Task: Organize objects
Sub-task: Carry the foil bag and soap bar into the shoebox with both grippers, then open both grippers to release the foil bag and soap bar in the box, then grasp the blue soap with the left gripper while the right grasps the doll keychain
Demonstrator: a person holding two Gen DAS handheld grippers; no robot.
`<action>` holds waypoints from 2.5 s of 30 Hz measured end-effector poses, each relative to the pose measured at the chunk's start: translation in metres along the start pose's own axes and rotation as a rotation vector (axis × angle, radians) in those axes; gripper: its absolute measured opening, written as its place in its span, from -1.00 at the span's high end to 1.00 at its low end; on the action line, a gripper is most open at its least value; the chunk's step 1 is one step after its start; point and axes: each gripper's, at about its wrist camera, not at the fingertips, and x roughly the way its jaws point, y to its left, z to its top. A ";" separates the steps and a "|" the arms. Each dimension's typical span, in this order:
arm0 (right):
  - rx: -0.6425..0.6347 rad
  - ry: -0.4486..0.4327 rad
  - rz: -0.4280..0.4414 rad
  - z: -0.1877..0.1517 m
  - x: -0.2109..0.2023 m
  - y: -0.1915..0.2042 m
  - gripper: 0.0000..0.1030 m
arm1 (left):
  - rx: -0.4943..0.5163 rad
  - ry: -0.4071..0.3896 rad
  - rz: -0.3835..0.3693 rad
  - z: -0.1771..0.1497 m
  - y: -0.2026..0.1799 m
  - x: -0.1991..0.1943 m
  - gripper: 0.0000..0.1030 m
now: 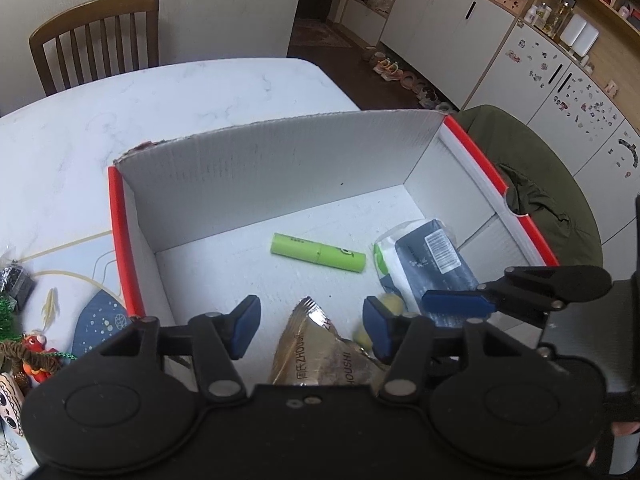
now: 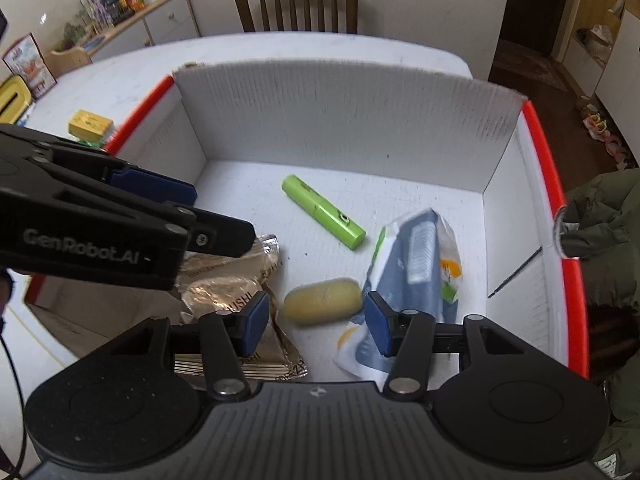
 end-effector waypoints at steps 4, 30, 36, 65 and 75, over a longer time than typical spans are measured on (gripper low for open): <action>0.000 -0.031 0.016 0.000 -0.016 0.000 -0.14 | 0.006 -0.023 -0.002 0.000 -0.002 -0.009 -0.10; 0.081 -0.228 0.117 -0.012 -0.111 0.032 -0.22 | 0.062 -0.249 -0.024 -0.042 0.002 -0.129 -0.40; 0.058 -0.244 0.132 -0.015 -0.118 0.056 -0.34 | 0.057 -0.293 -0.004 -0.055 0.019 -0.154 -0.54; 0.051 -0.203 0.112 0.011 -0.075 0.208 -0.52 | -0.057 -0.283 0.087 -0.115 0.198 -0.193 -0.99; 0.073 -0.157 0.066 0.026 -0.031 0.246 -0.52 | -0.088 -0.243 0.122 -0.133 0.252 -0.157 -0.99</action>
